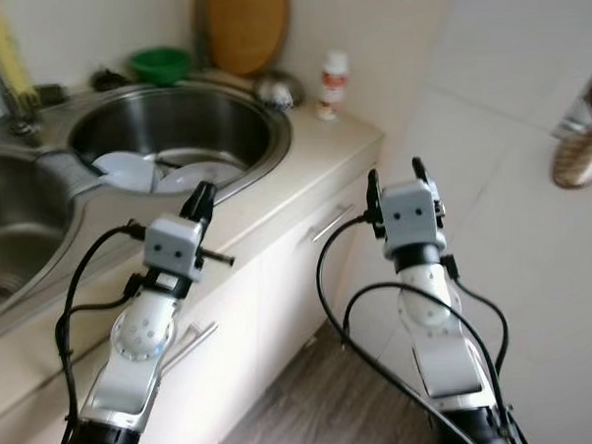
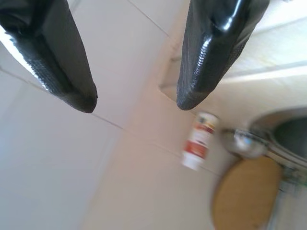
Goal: Kitchen organization
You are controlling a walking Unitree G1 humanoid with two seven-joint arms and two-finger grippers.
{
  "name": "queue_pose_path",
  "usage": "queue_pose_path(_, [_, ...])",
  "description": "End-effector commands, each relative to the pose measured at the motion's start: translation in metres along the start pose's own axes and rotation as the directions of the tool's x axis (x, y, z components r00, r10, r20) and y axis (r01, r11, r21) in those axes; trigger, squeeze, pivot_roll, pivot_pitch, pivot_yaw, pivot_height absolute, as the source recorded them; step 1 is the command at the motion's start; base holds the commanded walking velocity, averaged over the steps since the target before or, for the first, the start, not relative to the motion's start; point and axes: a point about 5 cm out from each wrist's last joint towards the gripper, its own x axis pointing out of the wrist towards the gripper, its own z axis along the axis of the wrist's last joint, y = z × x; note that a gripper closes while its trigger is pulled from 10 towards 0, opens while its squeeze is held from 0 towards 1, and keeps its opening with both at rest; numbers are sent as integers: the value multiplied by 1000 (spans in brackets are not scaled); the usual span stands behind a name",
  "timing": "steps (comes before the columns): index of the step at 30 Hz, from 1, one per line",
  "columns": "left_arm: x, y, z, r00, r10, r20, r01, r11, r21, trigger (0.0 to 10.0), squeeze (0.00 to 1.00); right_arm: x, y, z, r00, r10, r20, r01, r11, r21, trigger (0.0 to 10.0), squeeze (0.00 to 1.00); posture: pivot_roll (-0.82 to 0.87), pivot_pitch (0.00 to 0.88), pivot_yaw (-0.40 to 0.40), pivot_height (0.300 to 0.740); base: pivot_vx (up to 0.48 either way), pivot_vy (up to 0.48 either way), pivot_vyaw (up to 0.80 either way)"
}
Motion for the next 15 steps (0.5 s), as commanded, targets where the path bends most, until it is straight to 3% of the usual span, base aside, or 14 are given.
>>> queue_pose_path(1, [2,-8,4,999,-29,13,29,1000,-11,10000,0,1,-8,-2,1000,-29,-9,29,999,-22,10000,0,-25,0,-84,740,0,-480,-800])
queue_pose_path(14, [2,-10,3,1000,-29,10,30,999,-24,10000,0,3,-12,-3,998,-63,-26,63,998,-4,10000,0,-35,0,-85,740,0,-480,-800])
queue_pose_path(15, [2,-11,3,999,-30,10,30,999,-25,10000,0,3,-12,-4,997,-65,-28,65,998,-4,10000,0,-36,0,-85,740,0,-480,0])
